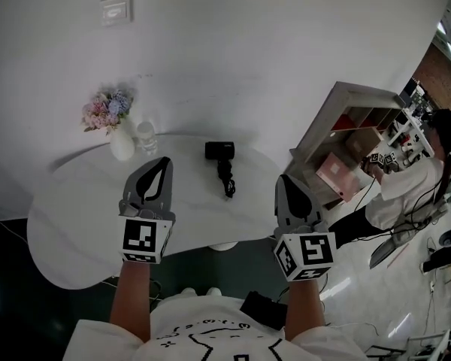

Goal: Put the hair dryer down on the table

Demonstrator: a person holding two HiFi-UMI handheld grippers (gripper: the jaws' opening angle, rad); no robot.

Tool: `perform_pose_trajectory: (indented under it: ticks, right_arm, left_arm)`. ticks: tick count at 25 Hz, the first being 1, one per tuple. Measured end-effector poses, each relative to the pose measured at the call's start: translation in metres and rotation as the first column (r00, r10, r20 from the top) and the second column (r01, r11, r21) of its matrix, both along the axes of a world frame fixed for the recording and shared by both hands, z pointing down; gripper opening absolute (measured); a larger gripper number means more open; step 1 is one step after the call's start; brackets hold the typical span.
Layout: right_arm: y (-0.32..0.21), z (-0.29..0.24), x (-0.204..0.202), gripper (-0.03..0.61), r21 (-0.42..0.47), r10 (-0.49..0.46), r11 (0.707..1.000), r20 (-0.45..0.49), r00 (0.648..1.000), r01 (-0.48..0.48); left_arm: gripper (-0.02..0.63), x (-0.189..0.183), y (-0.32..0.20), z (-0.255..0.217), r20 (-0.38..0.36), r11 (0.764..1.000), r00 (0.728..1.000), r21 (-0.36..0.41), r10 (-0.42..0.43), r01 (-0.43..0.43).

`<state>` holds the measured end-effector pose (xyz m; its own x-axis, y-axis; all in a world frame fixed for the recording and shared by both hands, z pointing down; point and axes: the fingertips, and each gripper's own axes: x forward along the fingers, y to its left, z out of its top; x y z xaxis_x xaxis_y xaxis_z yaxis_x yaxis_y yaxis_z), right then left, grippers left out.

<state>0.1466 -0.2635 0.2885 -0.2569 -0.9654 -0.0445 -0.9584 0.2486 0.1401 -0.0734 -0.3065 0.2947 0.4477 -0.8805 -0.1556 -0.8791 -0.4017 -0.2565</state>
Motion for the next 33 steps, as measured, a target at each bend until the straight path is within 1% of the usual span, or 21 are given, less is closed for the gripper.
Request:
perform_pose_trajectory:
  ticks: [3, 7, 10, 13, 16, 19, 25, 29, 33]
  right_arm:
    - [0.008, -0.014, -0.001, -0.003, 0.054, 0.015, 0.998, -0.037, 0.999, -0.013]
    - [0.012, -0.026, -0.002, -0.003, 0.098, 0.063, 0.994, -0.094, 0.994, -0.054]
    - [0.013, -0.028, -0.001, -0.003, 0.112, 0.081, 0.991, -0.088, 0.993, -0.071]
    - [0.012, -0.029, 0.0, -0.003, 0.121, 0.082, 0.99, -0.075, 0.994, -0.073]
    - [0.011, -0.031, 0.004, -0.003, 0.126, 0.089, 0.989, -0.067, 0.994, -0.08]
    - [0.009, -0.031, 0.005, -0.003, 0.128, 0.093, 0.988, -0.063, 0.994, -0.084]
    - [0.005, -0.032, 0.006, -0.003, 0.132, 0.095, 0.988, -0.063, 0.993, -0.086]
    - [0.003, -0.031, 0.004, -0.003, 0.128, 0.092, 0.988, -0.067, 0.994, -0.082]
    - [0.001, -0.03, 0.0, -0.003, 0.126, 0.088, 0.989, -0.068, 0.994, -0.079]
  left_arm:
    - [0.02, -0.004, 0.001, -0.01, 0.006, 1.0, 1.0, 0.026, 0.01, -0.011]
    - [0.02, -0.008, 0.005, -0.021, 0.025, 0.998, 0.999, 0.063, 0.028, -0.029]
    - [0.02, -0.013, 0.006, -0.026, 0.023, 0.997, 0.999, 0.076, 0.03, -0.031]
    - [0.02, -0.017, 0.005, -0.028, 0.021, 0.998, 1.0, 0.064, 0.022, -0.023]
    - [0.02, -0.016, 0.005, -0.035, 0.008, 0.996, 1.0, 0.085, 0.025, -0.026]
    - [0.02, -0.016, 0.003, -0.031, 0.026, 0.997, 0.999, 0.074, 0.027, -0.029]
    - [0.02, -0.015, -0.001, -0.035, 0.011, 0.995, 1.0, 0.097, 0.029, -0.03]
    - [0.02, -0.017, -0.003, -0.031, 0.027, 0.999, 0.999, 0.047, 0.019, -0.021]
    - [0.02, -0.02, -0.005, -0.029, 0.016, 0.998, 1.0, 0.052, 0.02, -0.021]
